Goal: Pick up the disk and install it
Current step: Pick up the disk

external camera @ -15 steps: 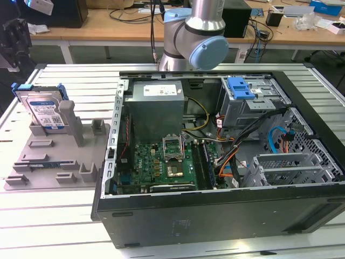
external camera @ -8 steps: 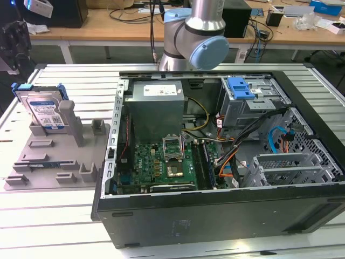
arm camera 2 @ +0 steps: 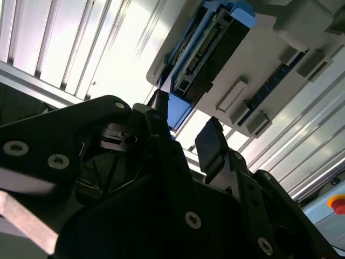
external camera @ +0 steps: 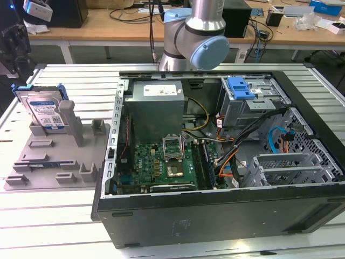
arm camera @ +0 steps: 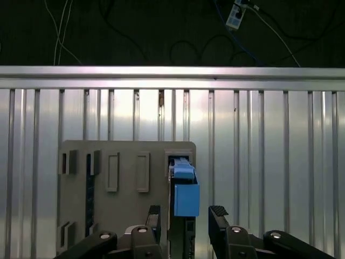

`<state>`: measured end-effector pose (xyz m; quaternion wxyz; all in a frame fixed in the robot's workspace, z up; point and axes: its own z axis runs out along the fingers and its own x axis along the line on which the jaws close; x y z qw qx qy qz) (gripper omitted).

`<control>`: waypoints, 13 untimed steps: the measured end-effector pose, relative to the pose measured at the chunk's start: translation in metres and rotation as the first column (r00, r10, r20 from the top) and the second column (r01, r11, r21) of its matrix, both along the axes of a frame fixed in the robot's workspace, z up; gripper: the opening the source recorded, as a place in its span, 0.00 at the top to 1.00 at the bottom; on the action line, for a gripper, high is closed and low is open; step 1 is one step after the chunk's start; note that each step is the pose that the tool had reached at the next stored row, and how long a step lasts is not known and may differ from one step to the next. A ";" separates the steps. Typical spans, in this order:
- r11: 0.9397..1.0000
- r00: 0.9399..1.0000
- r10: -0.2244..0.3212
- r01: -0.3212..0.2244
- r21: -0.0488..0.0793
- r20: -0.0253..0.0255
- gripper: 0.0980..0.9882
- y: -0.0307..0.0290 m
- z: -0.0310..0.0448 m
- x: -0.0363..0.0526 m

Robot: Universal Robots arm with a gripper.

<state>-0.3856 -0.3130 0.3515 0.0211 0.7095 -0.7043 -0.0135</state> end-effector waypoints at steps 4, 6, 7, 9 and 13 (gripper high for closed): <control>1.000 1.000 0.000 0.000 0.000 0.000 0.57 -0.0007 -0.0036 0.0000; 1.000 1.000 0.000 0.000 0.000 0.000 0.57 -0.0009 -0.0055 0.0000; 1.000 1.000 0.000 0.000 0.000 0.000 0.57 -0.0010 -0.0061 0.0000; 1.000 1.000 0.000 0.000 0.000 0.000 0.57 -0.0013 -0.0085 0.0000; 1.000 1.000 0.000 0.000 0.000 0.000 0.57 -0.0018 -0.0127 0.0000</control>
